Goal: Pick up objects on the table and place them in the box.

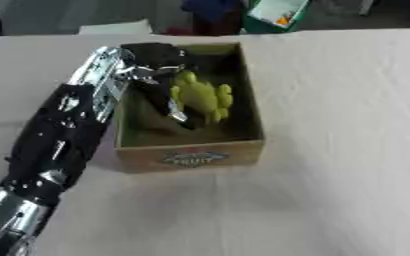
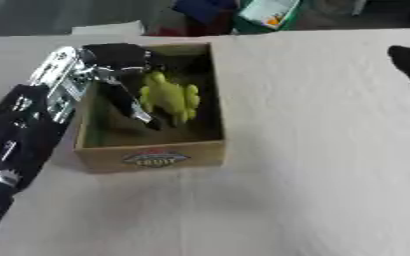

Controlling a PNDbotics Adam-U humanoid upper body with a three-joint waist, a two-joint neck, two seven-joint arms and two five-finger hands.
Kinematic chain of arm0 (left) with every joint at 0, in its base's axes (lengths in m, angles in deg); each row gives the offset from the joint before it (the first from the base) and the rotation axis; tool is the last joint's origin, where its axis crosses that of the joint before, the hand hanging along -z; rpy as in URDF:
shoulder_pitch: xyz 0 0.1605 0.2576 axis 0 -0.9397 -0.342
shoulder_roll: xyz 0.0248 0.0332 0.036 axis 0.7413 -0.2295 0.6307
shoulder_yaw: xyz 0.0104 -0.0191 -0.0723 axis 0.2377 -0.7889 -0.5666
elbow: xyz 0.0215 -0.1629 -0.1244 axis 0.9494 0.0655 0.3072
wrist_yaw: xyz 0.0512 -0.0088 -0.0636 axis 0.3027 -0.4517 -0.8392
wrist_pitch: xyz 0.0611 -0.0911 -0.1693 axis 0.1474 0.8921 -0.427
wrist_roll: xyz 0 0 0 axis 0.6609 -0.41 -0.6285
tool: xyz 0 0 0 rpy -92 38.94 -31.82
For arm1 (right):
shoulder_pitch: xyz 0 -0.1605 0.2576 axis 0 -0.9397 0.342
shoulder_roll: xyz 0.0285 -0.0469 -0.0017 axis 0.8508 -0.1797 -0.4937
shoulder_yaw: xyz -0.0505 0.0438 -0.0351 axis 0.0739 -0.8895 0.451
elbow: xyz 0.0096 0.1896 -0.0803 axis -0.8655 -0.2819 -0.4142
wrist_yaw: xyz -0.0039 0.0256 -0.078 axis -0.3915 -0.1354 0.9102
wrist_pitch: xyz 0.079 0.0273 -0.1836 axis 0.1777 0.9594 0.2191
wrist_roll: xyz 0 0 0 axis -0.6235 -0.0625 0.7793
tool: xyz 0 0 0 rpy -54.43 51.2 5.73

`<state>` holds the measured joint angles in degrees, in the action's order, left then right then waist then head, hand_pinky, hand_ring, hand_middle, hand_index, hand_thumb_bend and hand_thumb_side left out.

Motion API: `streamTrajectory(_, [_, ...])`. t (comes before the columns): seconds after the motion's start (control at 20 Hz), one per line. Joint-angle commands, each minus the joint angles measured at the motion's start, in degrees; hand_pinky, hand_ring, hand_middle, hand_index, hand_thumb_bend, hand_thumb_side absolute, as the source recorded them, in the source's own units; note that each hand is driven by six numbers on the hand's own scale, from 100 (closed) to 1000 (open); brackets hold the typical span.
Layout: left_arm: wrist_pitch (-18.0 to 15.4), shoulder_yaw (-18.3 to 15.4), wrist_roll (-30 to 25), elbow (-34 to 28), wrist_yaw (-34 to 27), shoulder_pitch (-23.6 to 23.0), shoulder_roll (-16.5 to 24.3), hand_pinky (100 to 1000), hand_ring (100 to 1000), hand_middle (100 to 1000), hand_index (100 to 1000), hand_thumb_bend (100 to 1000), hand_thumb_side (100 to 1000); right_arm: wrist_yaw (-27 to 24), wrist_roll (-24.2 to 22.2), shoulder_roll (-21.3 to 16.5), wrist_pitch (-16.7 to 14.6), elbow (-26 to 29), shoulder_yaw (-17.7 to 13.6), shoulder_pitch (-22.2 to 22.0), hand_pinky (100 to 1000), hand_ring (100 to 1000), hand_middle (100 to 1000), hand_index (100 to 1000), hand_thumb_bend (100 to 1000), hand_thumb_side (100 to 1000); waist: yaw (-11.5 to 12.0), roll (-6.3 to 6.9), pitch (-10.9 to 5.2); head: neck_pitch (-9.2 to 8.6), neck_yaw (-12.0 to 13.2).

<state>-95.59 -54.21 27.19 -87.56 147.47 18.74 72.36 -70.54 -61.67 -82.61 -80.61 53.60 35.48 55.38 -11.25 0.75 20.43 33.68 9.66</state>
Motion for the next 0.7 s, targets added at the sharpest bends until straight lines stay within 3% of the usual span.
streamTrajectory(0.05, [0.3,-0.9,1.8,-2.8,-1.5,0.6,1.9,644,830,825,969,693,793,-0.4,0.3,-0.5,-0.1,1.1,-0.6,0.4,905,788,580,844,100,551,0.2,-0.18,-1.74,0.02,-0.3])
streamTrajectory(0.3, [3.9,-2.1,9.2,-9.7,-5.1,-0.5,3.6,634,813,795,949,583,850,-0.2,0.8,-0.7,-0.3,1.1,-1.0,-0.1,904,787,581,844,100,551,0.9,-0.19,-2.03,0.48,-1.2])
streamTrajectory(0.35, [4.6,-2.2,10.1,-10.8,-5.7,-0.6,4.0,617,793,763,929,422,870,-0.2,0.8,-0.7,-0.3,1.1,-1.1,-0.2,904,787,581,844,100,553,1.2,-0.21,-2.11,0.67,-1.5])
streamTrajectory(0.5, [10.1,-4.7,18.7,-20.5,-10.3,-3.7,7.4,596,763,728,925,333,792,0.3,1.6,-1.2,-0.5,1.1,-1.8,-1.1,903,787,582,843,100,555,2.8,-0.32,-2.56,1.88,-3.5])
streamTrajectory(0.55, [12.3,-5.2,21.0,-23.4,-12.4,-5.0,8.2,604,747,715,928,308,712,0.4,1.8,-1.3,-0.6,1.1,-1.9,-1.2,903,787,582,843,100,558,3.2,-0.35,-2.65,2.10,-3.9])
streamTrajectory(0.7, [19.4,-9.0,25.7,-32.5,-27.0,-9.8,9.1,582,708,665,901,232,690,0.7,2.6,-1.4,-0.8,1.1,-2.5,-1.6,902,787,583,843,100,557,4.6,-0.73,-3.01,2.68,-5.6])
